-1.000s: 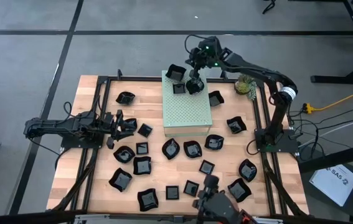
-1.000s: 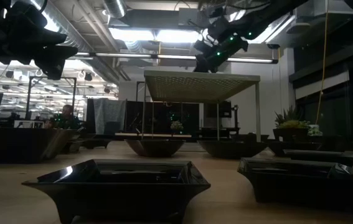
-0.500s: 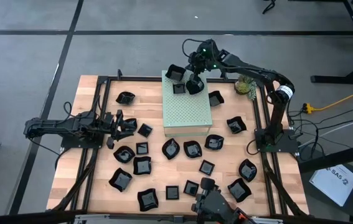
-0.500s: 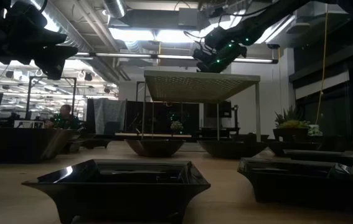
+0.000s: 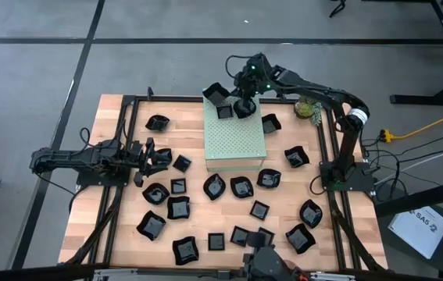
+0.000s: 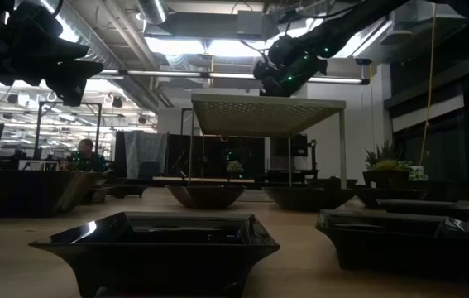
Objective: Pick & Place Mini shaped plates
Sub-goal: Adjust the black distorted square plate on the shelf, then adjust the black leaf shaped plate on the shelf
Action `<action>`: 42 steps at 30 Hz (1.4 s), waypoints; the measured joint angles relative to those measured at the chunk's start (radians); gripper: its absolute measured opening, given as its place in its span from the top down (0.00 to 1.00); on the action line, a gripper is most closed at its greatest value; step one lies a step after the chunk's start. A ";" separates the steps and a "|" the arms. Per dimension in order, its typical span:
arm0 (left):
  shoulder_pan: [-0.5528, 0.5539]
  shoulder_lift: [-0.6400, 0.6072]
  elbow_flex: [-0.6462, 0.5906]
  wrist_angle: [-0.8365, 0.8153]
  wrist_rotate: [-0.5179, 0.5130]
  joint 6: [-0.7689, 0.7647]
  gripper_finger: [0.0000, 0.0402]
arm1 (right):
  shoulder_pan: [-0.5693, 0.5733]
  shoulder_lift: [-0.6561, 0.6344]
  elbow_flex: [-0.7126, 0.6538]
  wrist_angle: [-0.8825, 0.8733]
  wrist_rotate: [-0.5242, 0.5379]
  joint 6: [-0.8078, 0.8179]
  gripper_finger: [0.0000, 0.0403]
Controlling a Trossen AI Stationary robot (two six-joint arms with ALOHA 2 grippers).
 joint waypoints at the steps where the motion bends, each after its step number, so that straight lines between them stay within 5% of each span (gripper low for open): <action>1: 0.000 0.000 0.000 0.000 0.000 0.000 0.62 | 0.000 -0.010 0.000 0.000 0.001 0.000 0.99; 11: 0.000 0.000 0.000 0.000 0.000 0.000 0.62 | -0.001 -0.017 0.209 -0.319 0.072 0.004 0.99; 18: 0.000 0.000 0.000 0.000 0.000 0.000 0.62 | 0.001 -0.018 0.211 -0.468 0.072 0.031 0.99; 42: 0.000 0.000 0.000 0.000 0.000 0.000 0.62 | 0.097 -0.008 0.196 -0.575 0.145 0.048 0.99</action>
